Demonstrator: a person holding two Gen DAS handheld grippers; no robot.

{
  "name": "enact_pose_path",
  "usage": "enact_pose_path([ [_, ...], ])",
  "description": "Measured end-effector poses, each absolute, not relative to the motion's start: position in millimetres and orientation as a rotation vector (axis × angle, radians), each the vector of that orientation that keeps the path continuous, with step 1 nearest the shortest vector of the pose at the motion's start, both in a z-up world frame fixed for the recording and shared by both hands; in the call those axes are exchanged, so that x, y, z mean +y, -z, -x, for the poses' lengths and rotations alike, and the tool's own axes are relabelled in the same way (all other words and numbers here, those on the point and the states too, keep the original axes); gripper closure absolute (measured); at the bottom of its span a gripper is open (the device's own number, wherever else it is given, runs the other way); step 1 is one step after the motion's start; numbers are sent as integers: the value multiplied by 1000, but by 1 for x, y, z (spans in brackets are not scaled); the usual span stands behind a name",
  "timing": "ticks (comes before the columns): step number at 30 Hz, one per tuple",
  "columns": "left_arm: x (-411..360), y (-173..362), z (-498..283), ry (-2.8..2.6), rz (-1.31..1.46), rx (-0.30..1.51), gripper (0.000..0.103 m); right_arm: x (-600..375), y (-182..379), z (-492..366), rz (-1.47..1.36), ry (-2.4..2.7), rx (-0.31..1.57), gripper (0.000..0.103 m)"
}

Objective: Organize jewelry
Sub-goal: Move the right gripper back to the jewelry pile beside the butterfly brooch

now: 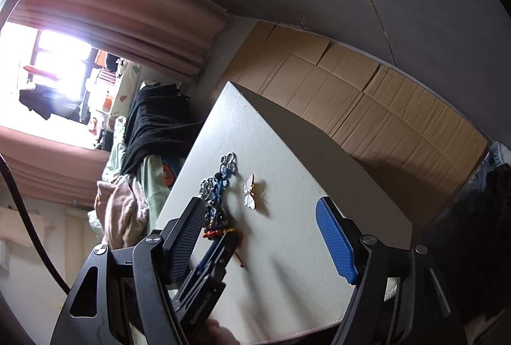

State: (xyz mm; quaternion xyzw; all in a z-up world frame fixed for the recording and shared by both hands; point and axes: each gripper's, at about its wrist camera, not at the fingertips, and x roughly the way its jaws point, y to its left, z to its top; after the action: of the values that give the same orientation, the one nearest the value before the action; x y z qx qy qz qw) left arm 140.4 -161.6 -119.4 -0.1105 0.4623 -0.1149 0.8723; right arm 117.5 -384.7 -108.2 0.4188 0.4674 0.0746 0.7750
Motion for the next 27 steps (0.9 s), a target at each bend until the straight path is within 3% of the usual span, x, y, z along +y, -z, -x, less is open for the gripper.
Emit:
enact_pose_path([
  [6,-163,124,-142,183,243,955,66,-382,110,-122,-906,-166,1018,30],
  [13,-161,129,-145,121,233,950,94,-370,116,-130,-855,-164,1050,30],
  [19,-146,117,-141,152,299,941,95,-355,124,-139,-810,-186,1081,31],
  [27,-124,92,-134,168,354,881,95,-334,130,-149,-738,-215,1106,46],
])
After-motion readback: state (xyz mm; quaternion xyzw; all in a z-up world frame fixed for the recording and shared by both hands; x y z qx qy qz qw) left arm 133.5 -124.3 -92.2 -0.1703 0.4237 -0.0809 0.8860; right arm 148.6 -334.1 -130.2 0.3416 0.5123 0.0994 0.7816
